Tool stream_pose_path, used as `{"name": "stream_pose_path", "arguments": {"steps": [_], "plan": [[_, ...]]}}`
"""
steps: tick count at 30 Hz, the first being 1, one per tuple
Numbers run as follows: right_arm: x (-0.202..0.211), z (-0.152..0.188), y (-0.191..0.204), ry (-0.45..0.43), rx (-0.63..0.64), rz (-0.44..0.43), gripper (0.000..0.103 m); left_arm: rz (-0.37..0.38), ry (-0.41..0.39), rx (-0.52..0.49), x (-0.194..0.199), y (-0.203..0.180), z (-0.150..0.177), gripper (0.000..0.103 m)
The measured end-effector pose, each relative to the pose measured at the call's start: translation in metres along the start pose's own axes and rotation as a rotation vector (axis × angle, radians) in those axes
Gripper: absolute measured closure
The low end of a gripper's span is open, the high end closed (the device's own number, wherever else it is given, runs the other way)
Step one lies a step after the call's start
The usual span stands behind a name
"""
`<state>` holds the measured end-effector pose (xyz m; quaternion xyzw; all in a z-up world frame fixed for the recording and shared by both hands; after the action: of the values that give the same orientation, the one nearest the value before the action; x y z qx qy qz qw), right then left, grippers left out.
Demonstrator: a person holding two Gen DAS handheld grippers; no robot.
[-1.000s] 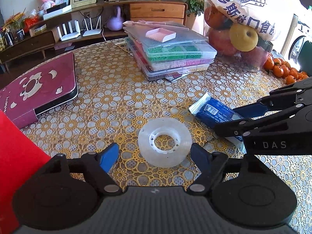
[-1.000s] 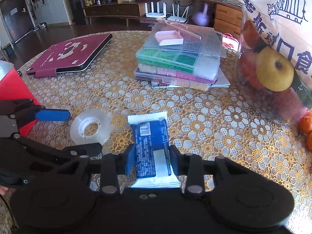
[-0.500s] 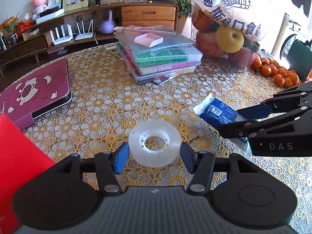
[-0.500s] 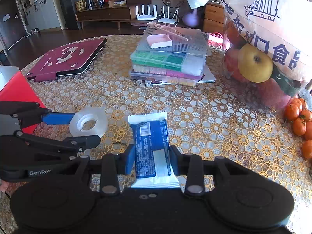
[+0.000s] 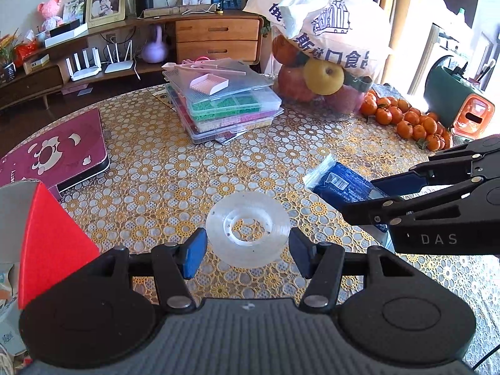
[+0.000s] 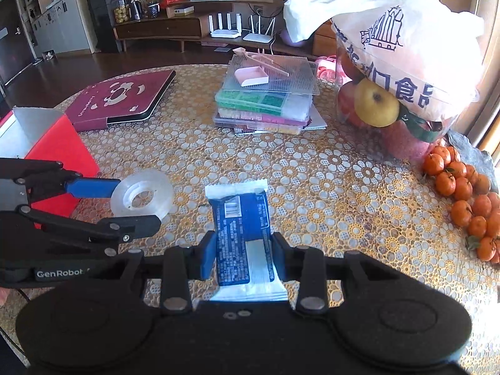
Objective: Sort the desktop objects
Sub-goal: 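Carry the tape roll with the left tool while the right tool carries the wipe packet over the box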
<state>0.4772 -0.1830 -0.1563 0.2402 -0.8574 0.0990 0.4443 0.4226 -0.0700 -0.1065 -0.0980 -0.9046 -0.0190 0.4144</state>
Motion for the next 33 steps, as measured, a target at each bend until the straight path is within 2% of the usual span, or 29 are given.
{"name": "stream_pose_path", "arguments": {"steps": [19, 33], "plan": [[0.093, 0.029, 0.034, -0.043, -0.039, 0.06, 0.066, 0.065, -0.029, -0.036, 0.094, -0.021, 0.019, 0.046], [0.142, 0.037, 0.076, -0.08, -0.044, 0.064, 0.066, 0.091, -0.061, -0.053, 0.158, -0.004, 0.034, 0.046]]}}
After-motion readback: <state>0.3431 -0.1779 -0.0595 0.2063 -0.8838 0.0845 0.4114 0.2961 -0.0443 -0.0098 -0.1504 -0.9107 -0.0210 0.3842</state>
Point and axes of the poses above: each gripper's, at about its wrist camera, not at the fingertips, and x roughly against the way its jaws point, y to its left, z to its underside, the point moved 7 cm from there along -x, roughly the way its jaws point
